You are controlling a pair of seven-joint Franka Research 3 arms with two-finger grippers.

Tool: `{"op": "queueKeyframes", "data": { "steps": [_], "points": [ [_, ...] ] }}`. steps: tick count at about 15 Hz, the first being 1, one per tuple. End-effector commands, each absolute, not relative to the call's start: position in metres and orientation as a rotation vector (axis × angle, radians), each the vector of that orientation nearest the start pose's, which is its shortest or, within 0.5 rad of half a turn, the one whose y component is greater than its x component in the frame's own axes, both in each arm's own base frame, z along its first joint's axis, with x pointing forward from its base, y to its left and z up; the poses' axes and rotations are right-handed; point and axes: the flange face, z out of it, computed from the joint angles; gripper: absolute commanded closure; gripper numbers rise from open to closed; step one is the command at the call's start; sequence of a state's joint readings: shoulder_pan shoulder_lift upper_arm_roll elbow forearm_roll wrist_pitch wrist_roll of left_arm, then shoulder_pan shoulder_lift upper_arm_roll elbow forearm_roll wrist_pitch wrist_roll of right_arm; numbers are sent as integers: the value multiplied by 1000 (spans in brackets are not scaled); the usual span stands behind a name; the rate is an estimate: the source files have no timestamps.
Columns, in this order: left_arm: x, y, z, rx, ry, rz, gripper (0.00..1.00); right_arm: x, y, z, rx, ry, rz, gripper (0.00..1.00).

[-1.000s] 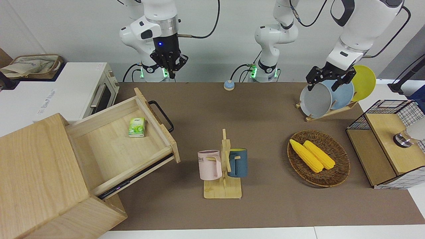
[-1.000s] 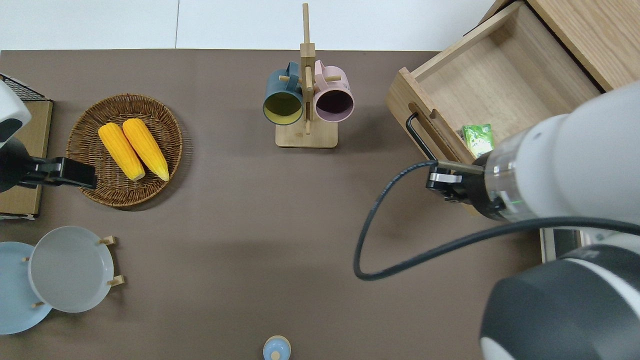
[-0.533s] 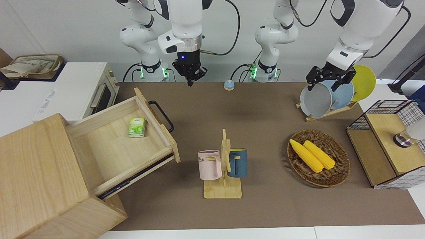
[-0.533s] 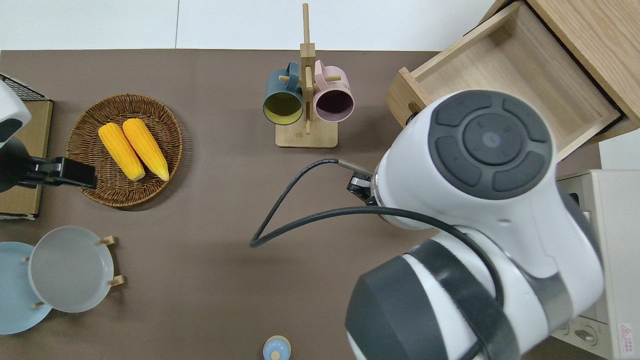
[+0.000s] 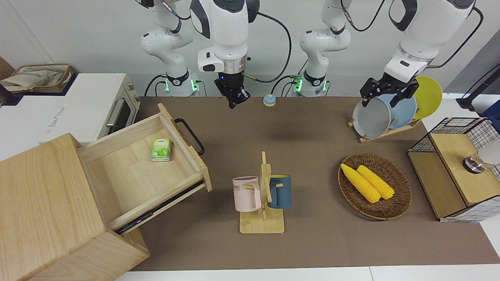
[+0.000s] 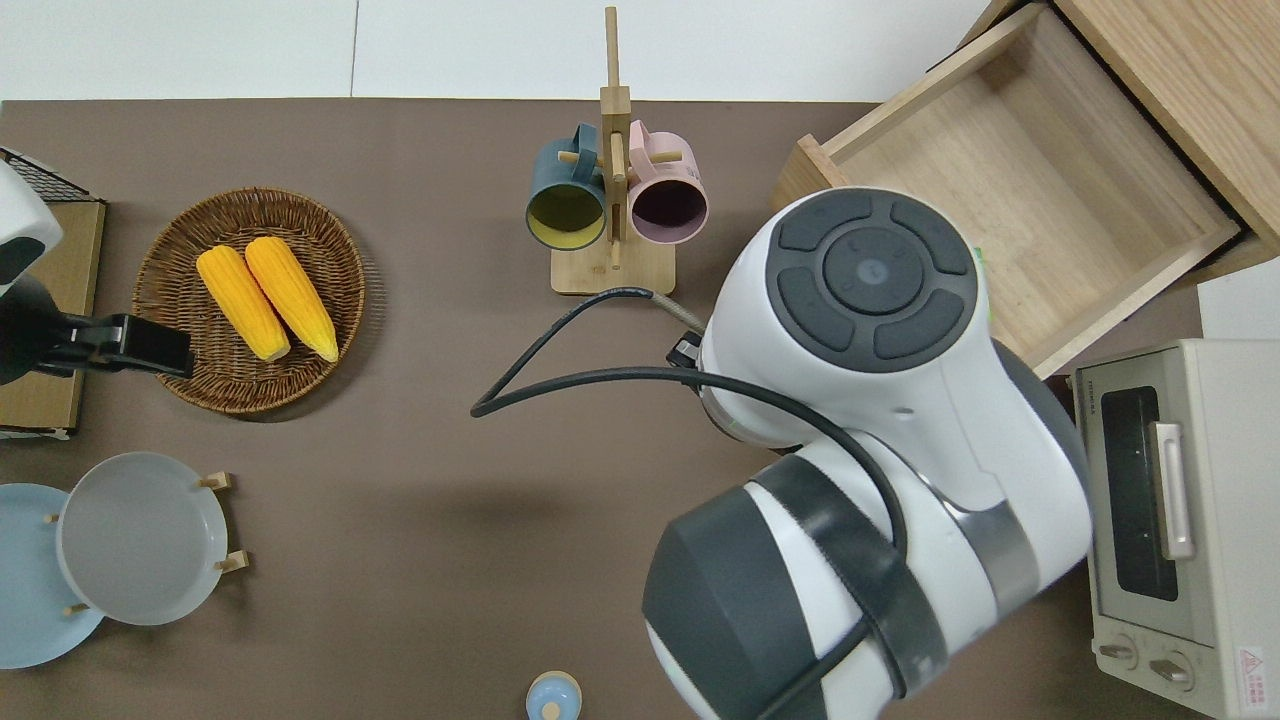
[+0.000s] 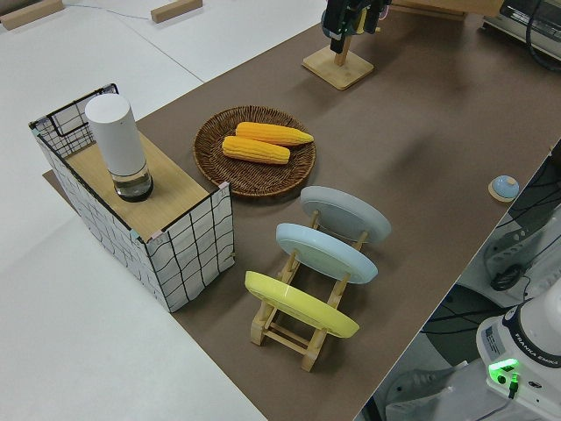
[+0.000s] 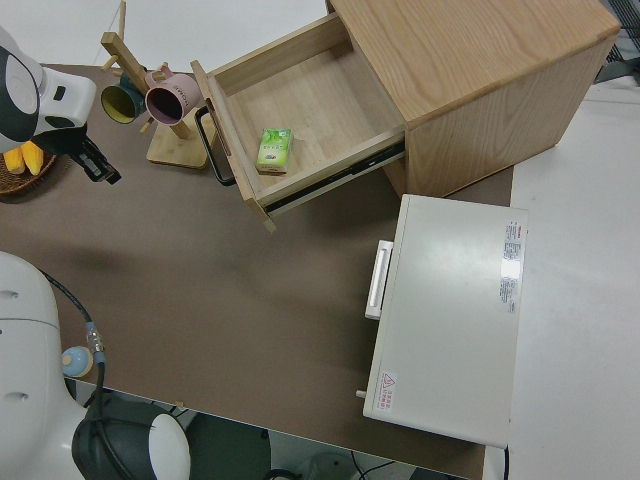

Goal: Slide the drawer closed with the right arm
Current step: 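Push the drawer front away from the robot with the right arm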

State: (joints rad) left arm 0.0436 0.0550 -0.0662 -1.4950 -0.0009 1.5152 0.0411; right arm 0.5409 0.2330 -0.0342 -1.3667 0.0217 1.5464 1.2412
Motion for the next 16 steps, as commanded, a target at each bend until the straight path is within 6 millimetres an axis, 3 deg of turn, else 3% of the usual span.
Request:
{"op": "queueKeyframes", "data": {
  "steps": [1, 7, 16],
  "points": [
    [563, -13, 629, -3126, 92, 62, 7, 554, 291, 559, -2860, 1290, 125, 1000],
    [563, -13, 630, -3126, 92, 60, 7, 576, 261, 532, -2804, 1388, 105, 1000],
    [563, -13, 630, -3126, 92, 60, 7, 602, 220, 506, -2813, 1372, 68, 1000]
  ]
}}
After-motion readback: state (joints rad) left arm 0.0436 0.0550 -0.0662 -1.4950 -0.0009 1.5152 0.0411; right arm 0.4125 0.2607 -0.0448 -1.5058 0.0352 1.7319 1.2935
